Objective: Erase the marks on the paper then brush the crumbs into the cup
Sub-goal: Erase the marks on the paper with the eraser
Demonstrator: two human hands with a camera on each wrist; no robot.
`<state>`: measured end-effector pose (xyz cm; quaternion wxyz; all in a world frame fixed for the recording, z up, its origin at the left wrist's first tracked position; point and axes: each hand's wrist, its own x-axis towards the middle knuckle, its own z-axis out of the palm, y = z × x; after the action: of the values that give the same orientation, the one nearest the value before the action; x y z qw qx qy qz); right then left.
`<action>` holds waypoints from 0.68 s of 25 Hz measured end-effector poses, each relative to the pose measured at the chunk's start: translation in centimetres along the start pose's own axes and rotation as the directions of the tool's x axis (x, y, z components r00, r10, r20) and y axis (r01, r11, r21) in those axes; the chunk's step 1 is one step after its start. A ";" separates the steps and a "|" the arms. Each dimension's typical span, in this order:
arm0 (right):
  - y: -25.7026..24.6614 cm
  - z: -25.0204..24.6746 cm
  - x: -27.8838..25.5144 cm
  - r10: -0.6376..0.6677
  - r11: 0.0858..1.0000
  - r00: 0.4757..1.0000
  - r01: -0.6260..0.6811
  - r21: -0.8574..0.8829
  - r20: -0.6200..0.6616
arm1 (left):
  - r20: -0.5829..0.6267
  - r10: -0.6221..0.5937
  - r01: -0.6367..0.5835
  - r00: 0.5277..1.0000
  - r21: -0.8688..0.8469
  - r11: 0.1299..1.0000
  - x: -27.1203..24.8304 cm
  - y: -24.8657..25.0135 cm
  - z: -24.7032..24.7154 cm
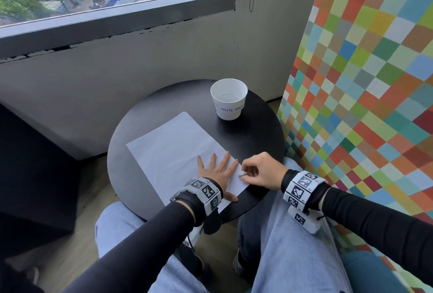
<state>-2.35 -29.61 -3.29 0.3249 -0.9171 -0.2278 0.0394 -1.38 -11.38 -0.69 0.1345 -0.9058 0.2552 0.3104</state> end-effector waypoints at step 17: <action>-0.3 0.2 0.2 -0.071 0.997 0.997 0.072 -0.027 0.035 | -0.006 0.009 -0.009 1.000 -0.005 1.000 0.1 -0.2 0.2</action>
<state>-2.38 -29.19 -3.25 0.3090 -0.9121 -0.2664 0.0400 -1.30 -11.24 -0.88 0.1301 -0.9059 0.2589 0.3090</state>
